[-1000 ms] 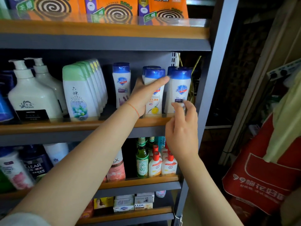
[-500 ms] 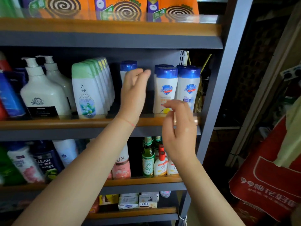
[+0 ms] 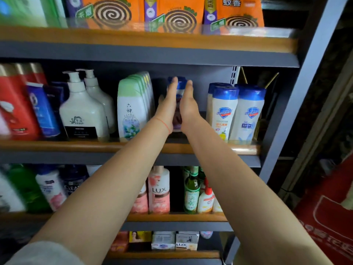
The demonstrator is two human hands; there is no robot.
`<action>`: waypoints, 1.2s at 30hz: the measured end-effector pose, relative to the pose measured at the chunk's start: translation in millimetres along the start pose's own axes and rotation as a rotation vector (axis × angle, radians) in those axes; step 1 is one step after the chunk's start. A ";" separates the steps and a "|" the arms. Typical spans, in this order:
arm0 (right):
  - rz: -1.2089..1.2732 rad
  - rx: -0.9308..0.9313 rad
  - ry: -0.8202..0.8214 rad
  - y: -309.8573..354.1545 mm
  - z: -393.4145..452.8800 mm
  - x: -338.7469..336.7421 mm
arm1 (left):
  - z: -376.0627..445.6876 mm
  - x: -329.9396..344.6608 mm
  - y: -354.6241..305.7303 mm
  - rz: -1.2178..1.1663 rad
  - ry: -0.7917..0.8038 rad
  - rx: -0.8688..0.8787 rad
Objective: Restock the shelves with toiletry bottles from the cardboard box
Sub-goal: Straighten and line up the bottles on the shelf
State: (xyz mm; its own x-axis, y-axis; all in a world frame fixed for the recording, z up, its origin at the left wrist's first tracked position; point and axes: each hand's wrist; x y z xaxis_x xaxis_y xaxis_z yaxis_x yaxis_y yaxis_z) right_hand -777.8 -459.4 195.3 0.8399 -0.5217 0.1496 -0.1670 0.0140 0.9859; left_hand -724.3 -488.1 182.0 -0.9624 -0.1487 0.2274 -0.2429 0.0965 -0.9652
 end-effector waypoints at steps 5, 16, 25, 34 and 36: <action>-0.016 0.040 0.026 9.1 -6.9 1.7 | -39.0 5.0 -14.1 0.104 0.195 0.108; -0.150 -0.111 0.053 -4.8 -15.1 -13.5 | -26.9 -19.5 -4.0 0.008 0.170 0.077; -0.124 -0.146 0.075 -9.6 -34.2 -30.0 | -43.6 -29.7 1.2 0.013 0.218 0.140; -0.236 -0.150 -0.002 -14.9 -48.9 -34.7 | -60.9 -33.6 -0.1 0.011 0.235 0.142; -0.251 -0.149 -0.002 -14.2 -52.0 -34.2 | -62.7 -32.7 -0.4 0.005 0.233 0.147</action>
State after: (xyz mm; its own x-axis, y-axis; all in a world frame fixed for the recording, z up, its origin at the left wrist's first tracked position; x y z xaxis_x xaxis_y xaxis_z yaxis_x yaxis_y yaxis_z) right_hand -777.3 -397.4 180.1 0.8441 -0.5267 -0.1002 0.1238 0.0096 0.9923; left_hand -700.3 -421.7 183.1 -0.9696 0.0832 0.2301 -0.2346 -0.0494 -0.9708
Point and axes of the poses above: each hand's wrist, its own z-axis towards the middle knuckle, its own x-axis out of the palm, y = z × x, and after that the axes turned 13 degrees about -y, right-handed
